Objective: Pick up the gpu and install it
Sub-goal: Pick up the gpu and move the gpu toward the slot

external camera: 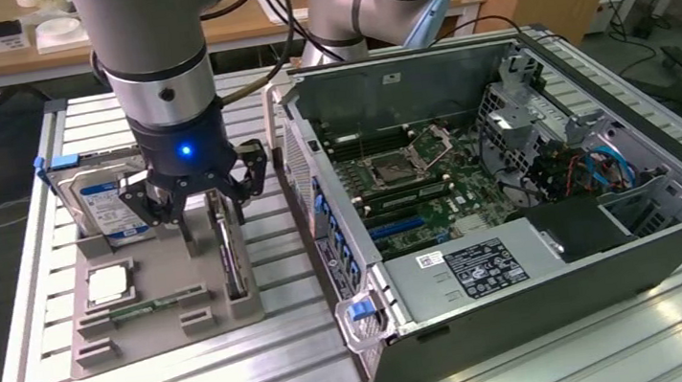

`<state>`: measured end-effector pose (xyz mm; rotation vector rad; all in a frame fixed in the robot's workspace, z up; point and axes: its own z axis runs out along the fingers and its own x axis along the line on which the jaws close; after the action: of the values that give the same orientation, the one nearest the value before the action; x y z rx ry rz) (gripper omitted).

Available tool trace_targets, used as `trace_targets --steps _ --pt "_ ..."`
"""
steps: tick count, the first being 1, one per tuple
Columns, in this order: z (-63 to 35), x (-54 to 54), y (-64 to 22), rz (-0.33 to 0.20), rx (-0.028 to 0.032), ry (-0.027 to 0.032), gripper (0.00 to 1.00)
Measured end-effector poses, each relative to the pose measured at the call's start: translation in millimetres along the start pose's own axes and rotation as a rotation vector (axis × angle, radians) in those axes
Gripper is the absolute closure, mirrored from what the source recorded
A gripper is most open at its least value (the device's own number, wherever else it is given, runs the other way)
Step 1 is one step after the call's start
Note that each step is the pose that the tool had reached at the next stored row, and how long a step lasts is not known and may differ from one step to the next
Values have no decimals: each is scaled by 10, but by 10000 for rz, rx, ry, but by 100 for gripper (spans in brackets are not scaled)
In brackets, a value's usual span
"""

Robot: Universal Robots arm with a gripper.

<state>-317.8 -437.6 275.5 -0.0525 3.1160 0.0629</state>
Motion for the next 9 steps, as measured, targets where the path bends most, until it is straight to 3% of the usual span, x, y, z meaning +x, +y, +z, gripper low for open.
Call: trace_targets --steps 9 --pt "17 0 0 0 -2 -2 35"
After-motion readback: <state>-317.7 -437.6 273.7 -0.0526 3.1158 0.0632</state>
